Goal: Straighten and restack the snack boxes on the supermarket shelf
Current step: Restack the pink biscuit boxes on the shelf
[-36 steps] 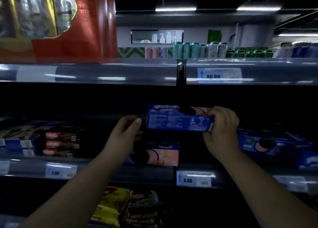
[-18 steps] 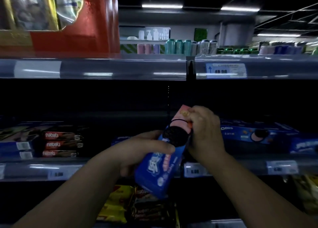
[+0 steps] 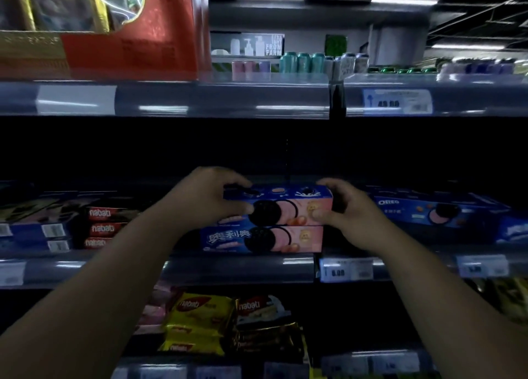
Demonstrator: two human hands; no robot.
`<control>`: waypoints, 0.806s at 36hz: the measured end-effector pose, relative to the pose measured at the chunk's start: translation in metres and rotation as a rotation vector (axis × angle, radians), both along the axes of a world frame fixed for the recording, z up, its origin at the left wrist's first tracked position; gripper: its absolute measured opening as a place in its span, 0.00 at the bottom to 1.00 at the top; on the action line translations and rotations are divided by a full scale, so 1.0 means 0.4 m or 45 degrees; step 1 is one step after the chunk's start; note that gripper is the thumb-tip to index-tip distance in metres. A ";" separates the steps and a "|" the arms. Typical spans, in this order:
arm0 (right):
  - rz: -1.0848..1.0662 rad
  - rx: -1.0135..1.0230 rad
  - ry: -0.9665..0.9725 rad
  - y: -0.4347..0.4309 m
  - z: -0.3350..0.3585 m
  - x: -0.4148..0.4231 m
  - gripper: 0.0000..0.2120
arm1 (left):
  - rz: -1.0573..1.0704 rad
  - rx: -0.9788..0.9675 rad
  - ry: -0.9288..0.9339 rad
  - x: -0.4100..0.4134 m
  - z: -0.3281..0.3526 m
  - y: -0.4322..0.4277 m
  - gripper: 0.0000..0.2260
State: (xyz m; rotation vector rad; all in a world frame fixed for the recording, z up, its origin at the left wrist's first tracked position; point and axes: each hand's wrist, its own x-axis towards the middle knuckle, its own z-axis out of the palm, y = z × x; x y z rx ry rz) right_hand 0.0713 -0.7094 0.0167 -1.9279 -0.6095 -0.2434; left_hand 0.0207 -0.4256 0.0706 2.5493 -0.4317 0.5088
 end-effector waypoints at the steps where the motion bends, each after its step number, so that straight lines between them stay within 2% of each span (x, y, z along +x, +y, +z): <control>1: -0.005 0.002 0.035 0.000 -0.011 0.004 0.25 | 0.029 -0.129 0.004 0.005 -0.019 0.009 0.24; 6: -0.023 -0.031 0.080 -0.002 -0.020 0.010 0.28 | -0.008 -0.945 0.175 0.002 -0.140 0.049 0.34; 8: -0.005 -0.032 0.102 0.000 -0.017 0.015 0.29 | -0.029 -1.149 0.194 0.001 -0.175 0.060 0.33; 10: 0.010 -0.025 0.123 0.007 -0.018 0.018 0.29 | -0.011 -1.240 0.187 -0.002 -0.187 0.065 0.29; 14: 0.082 -0.026 0.172 0.019 -0.028 0.023 0.35 | -0.015 -1.213 0.205 -0.008 -0.186 0.074 0.19; 19: 0.138 -0.066 0.184 0.012 -0.039 0.022 0.46 | -0.014 -1.030 0.240 -0.029 -0.190 0.096 0.22; 22: 0.110 -0.074 0.170 0.012 -0.043 0.020 0.46 | 0.020 -0.902 0.266 -0.041 -0.193 0.107 0.22; 29: 0.138 -0.035 0.175 0.045 -0.044 0.011 0.44 | 0.035 -0.908 0.229 -0.040 -0.192 0.115 0.15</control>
